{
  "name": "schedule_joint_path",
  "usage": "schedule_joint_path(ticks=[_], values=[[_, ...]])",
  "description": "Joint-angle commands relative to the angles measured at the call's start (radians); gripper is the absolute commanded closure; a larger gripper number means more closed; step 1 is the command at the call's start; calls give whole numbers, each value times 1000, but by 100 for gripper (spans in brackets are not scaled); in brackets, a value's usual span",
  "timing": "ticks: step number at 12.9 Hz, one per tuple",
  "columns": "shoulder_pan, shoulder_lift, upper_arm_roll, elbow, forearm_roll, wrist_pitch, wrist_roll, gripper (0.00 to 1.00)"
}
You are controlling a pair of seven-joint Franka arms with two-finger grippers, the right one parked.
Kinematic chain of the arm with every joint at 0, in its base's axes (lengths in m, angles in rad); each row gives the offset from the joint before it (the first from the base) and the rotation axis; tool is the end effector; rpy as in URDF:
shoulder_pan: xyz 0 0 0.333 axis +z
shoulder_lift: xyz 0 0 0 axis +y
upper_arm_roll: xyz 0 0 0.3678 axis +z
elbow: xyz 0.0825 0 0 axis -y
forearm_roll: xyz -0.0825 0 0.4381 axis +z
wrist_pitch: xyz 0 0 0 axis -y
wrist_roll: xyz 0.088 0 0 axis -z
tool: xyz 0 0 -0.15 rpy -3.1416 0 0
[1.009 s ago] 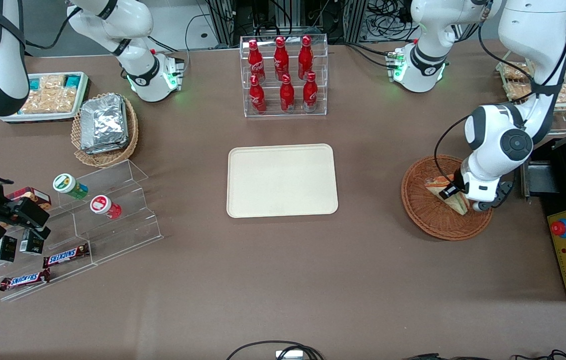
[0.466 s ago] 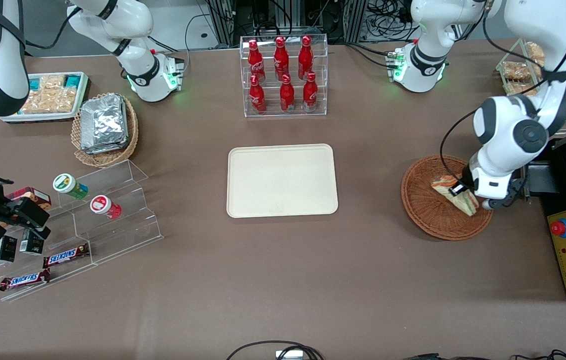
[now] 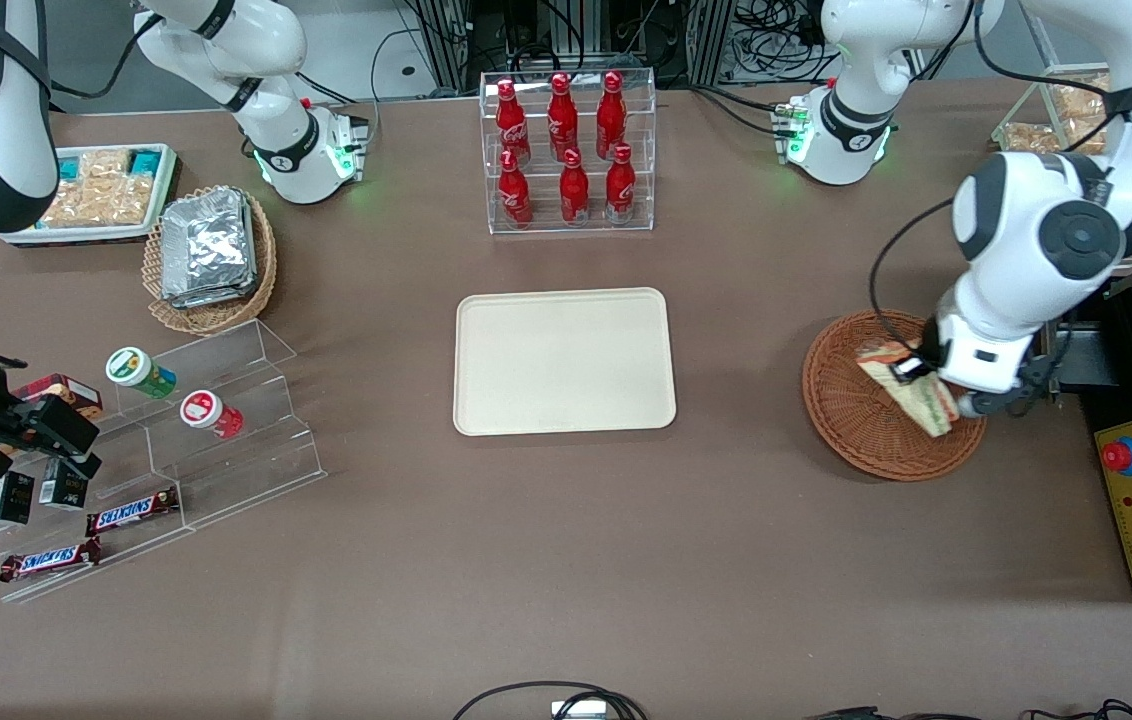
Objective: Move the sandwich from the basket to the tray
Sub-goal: 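Lift the sandwich with the left gripper and carry it toward the tray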
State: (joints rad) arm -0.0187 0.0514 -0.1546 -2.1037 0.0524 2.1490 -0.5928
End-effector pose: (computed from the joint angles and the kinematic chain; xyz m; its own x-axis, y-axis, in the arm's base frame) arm 0.5911 -0.0989 0.3731 0.9245 0.3808 0.0151 0.3811 -0.9240 -0.0330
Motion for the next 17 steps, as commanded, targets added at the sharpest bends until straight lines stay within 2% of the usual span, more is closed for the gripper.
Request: schedule_joint_path(ticks=[1,7,9,12,17], values=[[-3,33,-101,62,18,-28,1,100],[-4,88,-362,90,168,38,-16,100],[-10,114,-428,90,176,55,-15,100],[-99,207,-436,100,222,92,-16,100],[-202,375,-436,159,231,91,-90,100]])
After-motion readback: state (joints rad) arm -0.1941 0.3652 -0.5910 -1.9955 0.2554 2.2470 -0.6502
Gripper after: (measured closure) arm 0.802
